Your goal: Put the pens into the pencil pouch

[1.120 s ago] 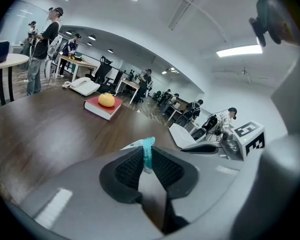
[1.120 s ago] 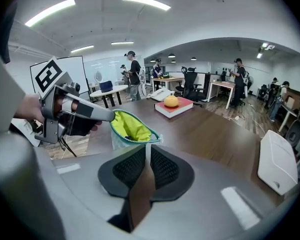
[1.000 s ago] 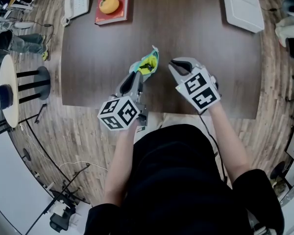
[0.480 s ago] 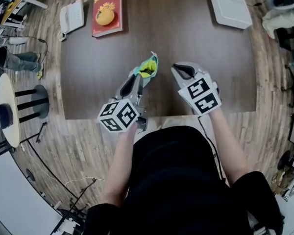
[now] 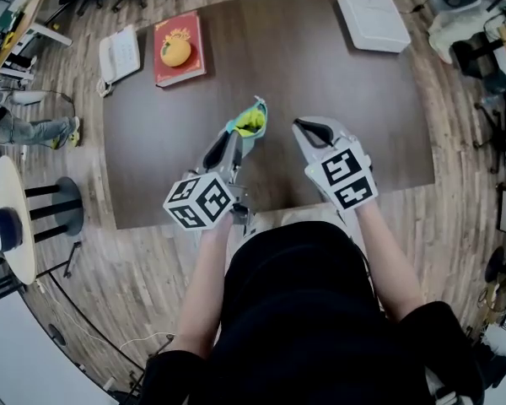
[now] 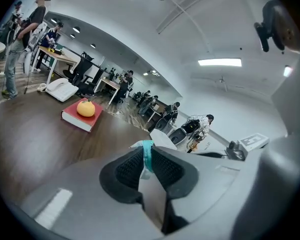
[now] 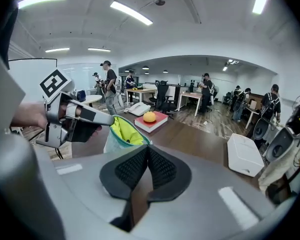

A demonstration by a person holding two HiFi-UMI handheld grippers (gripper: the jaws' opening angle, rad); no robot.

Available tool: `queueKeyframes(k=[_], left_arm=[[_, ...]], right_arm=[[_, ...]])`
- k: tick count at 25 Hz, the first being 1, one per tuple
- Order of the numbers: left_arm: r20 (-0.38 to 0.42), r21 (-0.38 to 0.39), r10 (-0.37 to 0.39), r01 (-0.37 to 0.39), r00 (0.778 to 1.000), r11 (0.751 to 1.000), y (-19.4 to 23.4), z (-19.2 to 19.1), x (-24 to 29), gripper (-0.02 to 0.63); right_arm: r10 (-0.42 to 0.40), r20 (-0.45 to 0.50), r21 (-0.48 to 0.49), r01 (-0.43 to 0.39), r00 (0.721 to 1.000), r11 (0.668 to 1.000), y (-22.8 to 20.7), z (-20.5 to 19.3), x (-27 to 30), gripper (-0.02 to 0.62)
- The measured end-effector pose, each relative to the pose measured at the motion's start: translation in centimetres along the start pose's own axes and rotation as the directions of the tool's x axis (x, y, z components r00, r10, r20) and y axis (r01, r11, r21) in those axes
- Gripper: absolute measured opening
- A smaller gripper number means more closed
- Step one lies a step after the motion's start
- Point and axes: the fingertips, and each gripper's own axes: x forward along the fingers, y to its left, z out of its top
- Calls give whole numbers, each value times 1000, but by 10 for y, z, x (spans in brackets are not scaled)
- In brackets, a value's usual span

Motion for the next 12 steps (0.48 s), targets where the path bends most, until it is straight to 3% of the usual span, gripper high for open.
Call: queueKeyframes(k=[12], left_arm=[[24,58,-80,78,997,995,-9,30,-17,44]], right_arm=[[-94,108,36,90,990,995,15,36,-27,9]])
